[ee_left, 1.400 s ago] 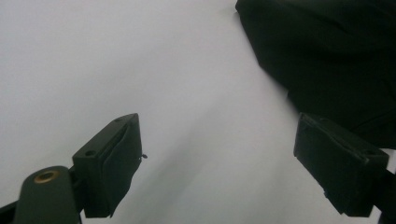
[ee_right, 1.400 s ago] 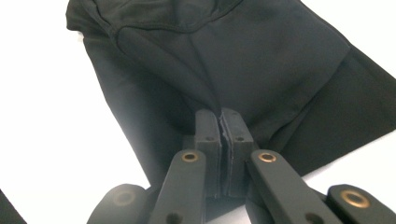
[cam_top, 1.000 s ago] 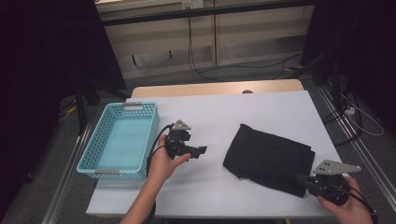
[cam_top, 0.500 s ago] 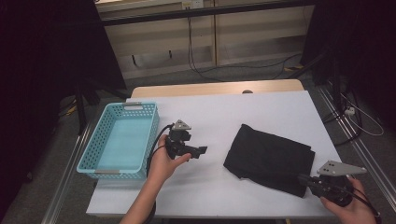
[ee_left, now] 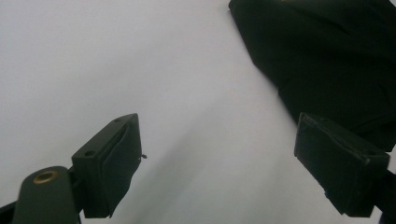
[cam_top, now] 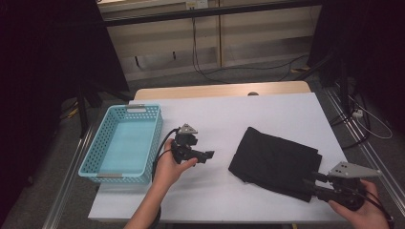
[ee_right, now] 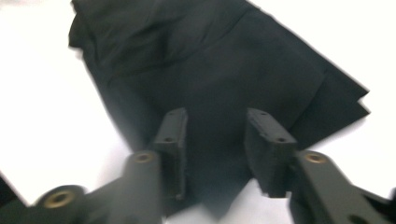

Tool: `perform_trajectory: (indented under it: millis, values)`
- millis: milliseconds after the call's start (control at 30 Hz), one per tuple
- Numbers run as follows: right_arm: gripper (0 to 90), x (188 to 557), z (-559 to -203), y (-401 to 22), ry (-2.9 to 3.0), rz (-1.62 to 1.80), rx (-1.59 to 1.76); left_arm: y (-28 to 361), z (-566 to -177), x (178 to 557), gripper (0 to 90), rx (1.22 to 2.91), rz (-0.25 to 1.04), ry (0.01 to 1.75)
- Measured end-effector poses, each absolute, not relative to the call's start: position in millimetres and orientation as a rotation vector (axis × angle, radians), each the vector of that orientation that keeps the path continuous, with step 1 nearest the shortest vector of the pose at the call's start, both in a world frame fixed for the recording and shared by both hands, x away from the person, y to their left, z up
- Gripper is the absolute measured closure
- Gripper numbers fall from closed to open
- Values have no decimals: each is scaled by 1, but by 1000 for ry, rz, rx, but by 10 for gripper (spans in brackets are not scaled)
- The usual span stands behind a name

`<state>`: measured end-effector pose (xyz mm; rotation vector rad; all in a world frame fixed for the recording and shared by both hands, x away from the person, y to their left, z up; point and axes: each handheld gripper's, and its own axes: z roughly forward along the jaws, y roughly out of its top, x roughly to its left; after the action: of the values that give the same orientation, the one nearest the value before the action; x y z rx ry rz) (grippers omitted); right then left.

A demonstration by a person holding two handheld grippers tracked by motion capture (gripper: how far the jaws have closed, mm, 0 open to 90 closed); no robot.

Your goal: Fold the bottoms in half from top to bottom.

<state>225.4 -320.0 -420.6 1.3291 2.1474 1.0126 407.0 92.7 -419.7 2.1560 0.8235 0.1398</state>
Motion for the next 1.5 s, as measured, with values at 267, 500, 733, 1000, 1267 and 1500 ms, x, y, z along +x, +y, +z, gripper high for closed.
perform_trajectory:
  millis: [267,500,733,1000,1267,1500]
  values:
    - [345,258,-418,-303,2101,1008,1341,86,-423,405,151,2147,97,818]
    - [360,293,-421,-283,2106,1008,1333,76,-429,401,191,2156,41,821]
    - [315,312,-424,-273,2090,1015,1341,65,-435,396,272,2150,-25,819]
    - [269,310,-429,-278,2072,1010,1357,47,-446,389,324,2175,-76,801]
    - [251,305,-428,-284,2045,1021,1377,34,-454,384,423,2204,-82,778]
    - [237,301,-430,-287,2036,1000,1372,33,-454,378,579,2204,-102,780]
